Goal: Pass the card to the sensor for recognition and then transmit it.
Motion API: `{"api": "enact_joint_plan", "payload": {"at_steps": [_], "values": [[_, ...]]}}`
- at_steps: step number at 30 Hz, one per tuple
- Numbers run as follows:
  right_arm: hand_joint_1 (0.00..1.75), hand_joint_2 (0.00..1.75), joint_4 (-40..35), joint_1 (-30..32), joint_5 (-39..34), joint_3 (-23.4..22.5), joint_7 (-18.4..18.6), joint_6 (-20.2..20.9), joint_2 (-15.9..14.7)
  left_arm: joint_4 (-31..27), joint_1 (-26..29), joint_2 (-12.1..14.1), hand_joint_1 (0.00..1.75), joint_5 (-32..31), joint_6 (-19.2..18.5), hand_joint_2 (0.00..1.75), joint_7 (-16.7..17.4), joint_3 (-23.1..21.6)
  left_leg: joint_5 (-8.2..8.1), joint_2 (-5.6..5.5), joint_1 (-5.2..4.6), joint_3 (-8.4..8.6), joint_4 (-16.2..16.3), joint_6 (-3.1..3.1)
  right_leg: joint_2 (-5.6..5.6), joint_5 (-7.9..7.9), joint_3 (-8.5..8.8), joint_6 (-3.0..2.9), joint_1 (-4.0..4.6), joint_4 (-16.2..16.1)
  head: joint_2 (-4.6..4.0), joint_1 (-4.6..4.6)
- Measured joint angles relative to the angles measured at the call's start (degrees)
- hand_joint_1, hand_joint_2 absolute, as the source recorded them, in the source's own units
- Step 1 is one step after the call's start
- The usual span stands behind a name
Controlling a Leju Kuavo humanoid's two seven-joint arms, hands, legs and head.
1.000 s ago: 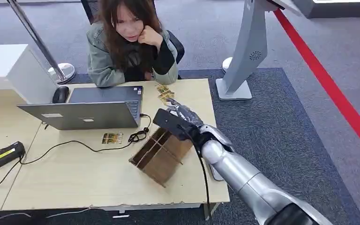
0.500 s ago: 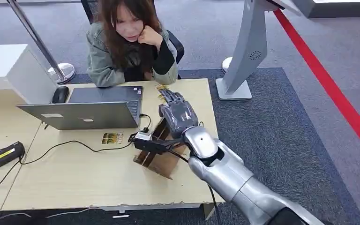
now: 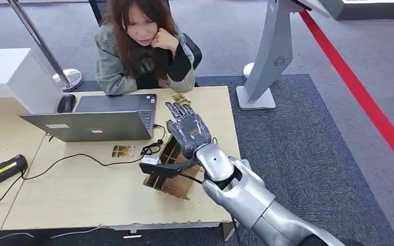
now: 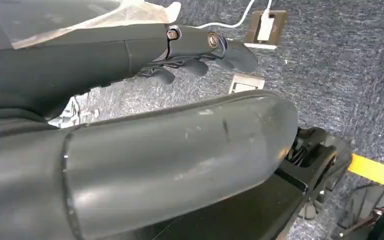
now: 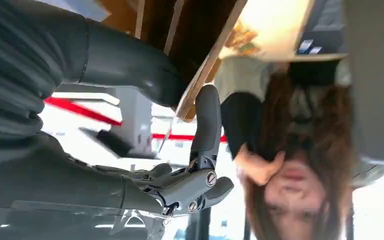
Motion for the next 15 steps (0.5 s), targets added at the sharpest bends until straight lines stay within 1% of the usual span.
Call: {"api": "enact_joint_plan", "payload": {"at_steps": [2,5,7,10,11,13,15], "values": [[1.75,1.75,-0.2,0.3,-4.6,-0.8,-2.1,3.1,0.3,0.0,0.0,0.0,0.0,0.0,0.0,0.0,0.0,0.0,0.0,-0.01,0.0,0.0,0.0,0.0,0.0,0.0,0.0,0.0,0.0,0.0,0.0,0.0],[1.75,1.75,0.1,0.7,-15.1,-1.9,-4.8,7.7,0.3,0.0,0.0,0.0,0.0,-0.2,-0.2,0.0,0.0,0.0,0.0,-0.02,0.0,0.0,0.0,0.0,-0.01,0.0,-0.01,0.0,0.0,0.0,0.0,-0.02],[1.75,1.75,1.1,0.6,-27.2,-3.6,-6.1,12.0,0.3,0.0,0.0,0.0,0.0,-0.4,-0.8,0.0,0.0,0.0,0.0,-0.01,0.0,0.0,0.0,0.0,0.0,0.0,0.0,0.0,0.0,0.0,0.0,-0.02],[1.75,1.75,3.3,0.2,-43.0,-5.5,-6.6,15.9,0.3,0.0,-0.1,0.0,0.0,-1.2,-1.6,0.0,0.0,0.0,0.0,-0.02,0.0,0.0,0.0,0.0,-0.01,0.0,0.0,0.0,0.0,0.0,0.0,0.0],[1.75,1.75,4.4,0.1,-49.1,-6.2,-6.6,17.1,0.2,0.0,-0.1,0.0,0.0,-1.3,-1.8,0.0,0.0,0.0,0.0,-0.02,0.0,-0.01,0.0,0.0,-0.01,0.0,0.0,0.0,0.0,0.0,0.0,-0.02],[1.75,1.75,6.4,0.1,-56.8,-7.6,-6.6,17.9,0.1,0.0,-0.1,0.0,0.0,-1.6,-1.8,0.0,0.0,0.0,0.0,-0.03,0.0,-0.01,0.0,0.0,-0.01,0.0,0.01,0.0,0.0,0.0,0.0,-0.02],[1.75,1.75,7.9,0.0,-61.2,-8.1,-6.6,17.6,0.0,0.0,-0.2,0.0,0.0,-1.9,-1.8,0.0,0.0,0.0,0.0,-0.02,-0.01,-0.02,0.0,0.0,-0.01,0.01,0.02,0.0,0.0,0.0,0.0,0.0]]}}
